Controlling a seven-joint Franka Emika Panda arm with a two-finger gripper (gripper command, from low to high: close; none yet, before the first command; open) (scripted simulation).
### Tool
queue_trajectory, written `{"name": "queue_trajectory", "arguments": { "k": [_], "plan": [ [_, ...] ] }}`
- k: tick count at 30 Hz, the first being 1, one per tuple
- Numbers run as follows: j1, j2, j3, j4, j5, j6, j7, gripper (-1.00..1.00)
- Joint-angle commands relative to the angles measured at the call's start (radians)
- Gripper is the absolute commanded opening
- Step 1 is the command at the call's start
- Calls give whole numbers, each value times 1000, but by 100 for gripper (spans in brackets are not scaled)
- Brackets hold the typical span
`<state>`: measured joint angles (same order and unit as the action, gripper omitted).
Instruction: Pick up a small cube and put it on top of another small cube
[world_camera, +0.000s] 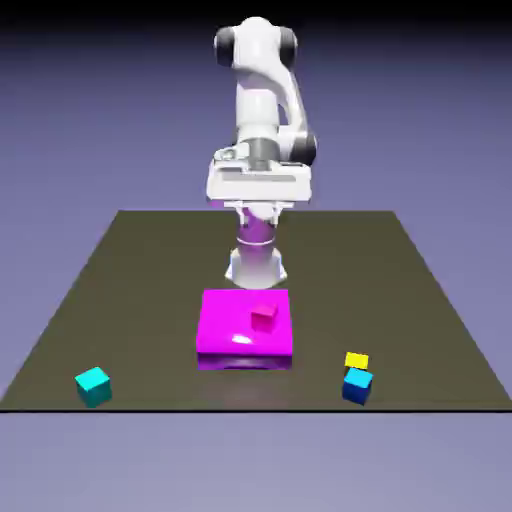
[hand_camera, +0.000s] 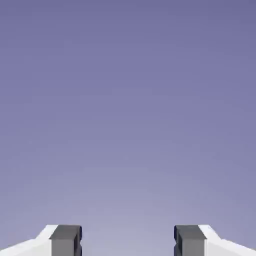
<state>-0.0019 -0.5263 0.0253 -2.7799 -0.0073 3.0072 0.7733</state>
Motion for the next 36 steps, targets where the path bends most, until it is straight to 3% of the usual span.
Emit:
{"name": "queue_trajectory", "arguments": {
  "k": [1, 36],
  "plan": [
    [-12, 36, 21, 25, -6, -25, 27, 0],
    [-406, 1272, 736, 877, -211, -866, 940, 0]
  ]
}}
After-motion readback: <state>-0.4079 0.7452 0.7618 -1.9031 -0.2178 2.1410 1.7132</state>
